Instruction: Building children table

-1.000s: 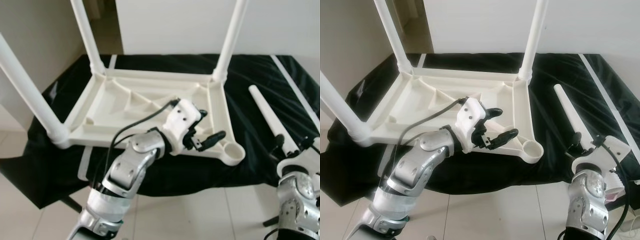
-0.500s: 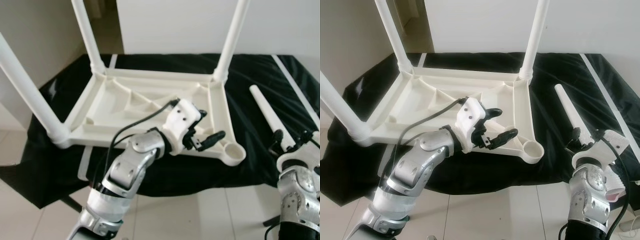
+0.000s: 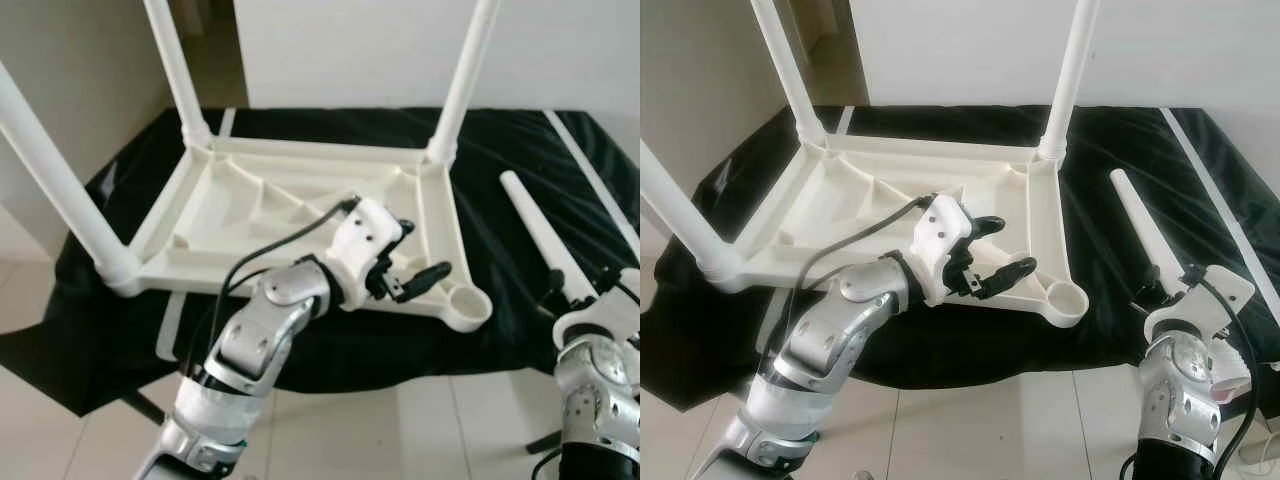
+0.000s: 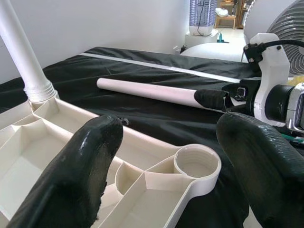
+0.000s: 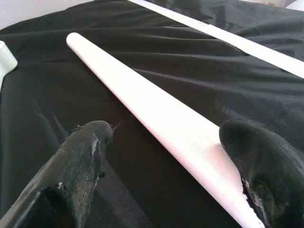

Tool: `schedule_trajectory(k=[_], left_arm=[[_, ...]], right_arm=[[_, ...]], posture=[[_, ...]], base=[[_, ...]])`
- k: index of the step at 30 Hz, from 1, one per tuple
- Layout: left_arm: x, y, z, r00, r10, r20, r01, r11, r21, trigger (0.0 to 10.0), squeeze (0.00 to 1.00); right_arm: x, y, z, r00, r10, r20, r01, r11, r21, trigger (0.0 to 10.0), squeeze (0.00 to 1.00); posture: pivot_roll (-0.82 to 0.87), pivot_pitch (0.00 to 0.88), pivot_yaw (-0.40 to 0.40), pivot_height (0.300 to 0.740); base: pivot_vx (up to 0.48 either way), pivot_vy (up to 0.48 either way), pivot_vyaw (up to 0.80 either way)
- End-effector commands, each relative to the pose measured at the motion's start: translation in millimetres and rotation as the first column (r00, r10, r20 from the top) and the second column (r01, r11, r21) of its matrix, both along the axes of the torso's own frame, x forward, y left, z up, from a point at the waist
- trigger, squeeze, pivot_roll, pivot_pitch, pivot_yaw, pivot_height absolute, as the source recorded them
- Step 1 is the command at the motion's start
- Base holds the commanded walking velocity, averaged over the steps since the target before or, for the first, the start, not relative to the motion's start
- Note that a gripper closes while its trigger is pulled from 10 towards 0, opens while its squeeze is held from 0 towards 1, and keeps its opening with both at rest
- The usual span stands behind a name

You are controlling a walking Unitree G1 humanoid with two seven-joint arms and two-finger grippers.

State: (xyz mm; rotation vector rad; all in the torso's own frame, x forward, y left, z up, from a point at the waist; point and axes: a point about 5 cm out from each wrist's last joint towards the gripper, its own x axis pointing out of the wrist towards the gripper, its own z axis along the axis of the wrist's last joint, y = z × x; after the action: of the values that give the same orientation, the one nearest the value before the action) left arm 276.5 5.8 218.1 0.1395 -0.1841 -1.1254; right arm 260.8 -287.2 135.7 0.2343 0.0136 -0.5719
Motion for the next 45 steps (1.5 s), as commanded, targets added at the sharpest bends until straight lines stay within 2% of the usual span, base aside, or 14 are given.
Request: schedule_trajectory(k=[1,7,10,12,15,17,23,24,25,26,30,37,41,45], left_arm=[[-0.3,0.9,2.5,1.000,0.016,0.004,-0.016,1.000,-0.008,10.0,0.00],[0.7,1.1,3.1,1.000,0.020,0.006,-0.020,1.000,-0.010,10.0,0.00],[0.8,1.1,3.2,1.000,0.020,0.006,-0.020,1.000,-0.010,10.0,0.00],[0.8,0.7,4.0,1.000,0.018,0.007,-0.018,1.000,-0.013,10.0,0.00],[0.5,-0.2,4.7,1.000,0.016,0.007,-0.015,1.000,-0.016,10.0,0.00],[0.4,-0.5,4.8,1.000,0.014,0.007,-0.014,1.000,-0.017,10.0,0.00],[0.0,-1.0,5.0,1.000,0.012,0.007,-0.012,1.000,-0.017,10.0,0.00],[-0.6,-1.6,4.8,1.000,0.011,0.006,-0.011,1.000,-0.018,10.0,0.00],[-0.9,-2.1,4.7,1.000,0.009,0.005,-0.009,1.000,-0.018,10.0,0.00],[-0.9,-2.1,4.7,1.000,0.009,0.005,-0.009,1.000,-0.018,10.0,0.00],[-1.8,-3.1,4.5,1.000,0.006,0.003,-0.005,1.000,-0.019,10.0,0.00],[-2.1,-2.8,4.8,1.000,0.007,0.002,-0.007,1.000,-0.020,10.0,0.00],[-2.3,-2.6,4.9,1.000,0.007,0.001,-0.007,1.000,-0.020,10.0,0.00],[-2.9,-2.5,4.8,1.000,0.005,0.001,-0.005,1.000,-0.019,10.0,0.00]], right_arm=[[1.8,10.7,-15.9,0.996,0.063,-0.069,-0.061,0.997,0.042,10.0,0.00],[7.2,40.0,-7.5,0.971,0.236,-0.043,-0.238,0.970,-0.043,10.0,0.00],[7.6,42.4,-6.4,0.968,0.249,-0.042,-0.251,0.967,-0.051,10.0,0.00],[8.9,53.4,4.0,0.947,0.320,-0.005,-0.319,0.941,-0.111,10.0,0.00],[6.9,70.7,42.0,0.887,0.403,0.227,-0.374,0.914,-0.160,10.0,0.00],[5.9,72.5,52.0,0.870,0.404,0.281,-0.371,0.914,-0.167,10.0,0.00],[4.9,72.5,58.6,0.867,0.398,0.300,-0.354,0.916,-0.191,10.0,0.00],[4.6,57.9,56.7,0.915,0.300,0.271,-0.256,0.949,-0.187,10.0,0.00],[3.8,46.8,55.1,0.942,0.223,0.250,-0.180,0.966,-0.183,10.0,0.00],[3.8,46.8,55.1,0.942,0.223,0.250,-0.180,0.966,-0.183,10.0,0.00],[0.2,26.9,44.9,0.982,0.065,0.179,-0.039,0.989,-0.144,10.0,0.00],[-1.6,17.5,27.5,0.996,-0.038,0.076,0.045,0.995,-0.085,10.0,0.00],[-1.6,15.7,25.4,0.997,-0.051,0.063,0.056,0.995,-0.077,10.0,0.00],[-1.1,12.6,12.8,0.998,-0.064,-0.016,0.063,0.997,-0.047,10.0,0.00]], posture=[[-0.07,0.071,0.002,0.740],[-0.07,0.070,0.001,0.740],[-0.07,0.070,0.001,0.740],[-0.07,0.070,0.001,0.740],[-0.07,0.071,0.003,0.740],[-0.07,0.070,0.003,0.740],[-0.07,0.070,0.003,0.740],[-0.07,0.071,0.002,0.740],[-0.07,0.071,0.002,0.740],[-0.07,0.071,0.002,0.740],[-0.07,0.074,0.002,0.740],[-0.06,0.075,0.002,0.740],[-0.06,0.075,0.003,0.740],[-0.07,0.073,0.004,0.740]], base=[[0.000,0.000,0.00],[0.000,0.000,0.00],[0.000,0.000,0.00],[0.000,0.000,0.00],[0.000,0.000,0.00],[0.000,0.000,0.00],[0.000,0.000,0.00],[0.000,0.000,0.00],[0.000,0.000,0.00],[0.000,0.000,0.00],[0.000,0.000,0.00],[0.000,0.000,0.00],[0.000,0.000,0.00],[0.000,0.000,0.00]])
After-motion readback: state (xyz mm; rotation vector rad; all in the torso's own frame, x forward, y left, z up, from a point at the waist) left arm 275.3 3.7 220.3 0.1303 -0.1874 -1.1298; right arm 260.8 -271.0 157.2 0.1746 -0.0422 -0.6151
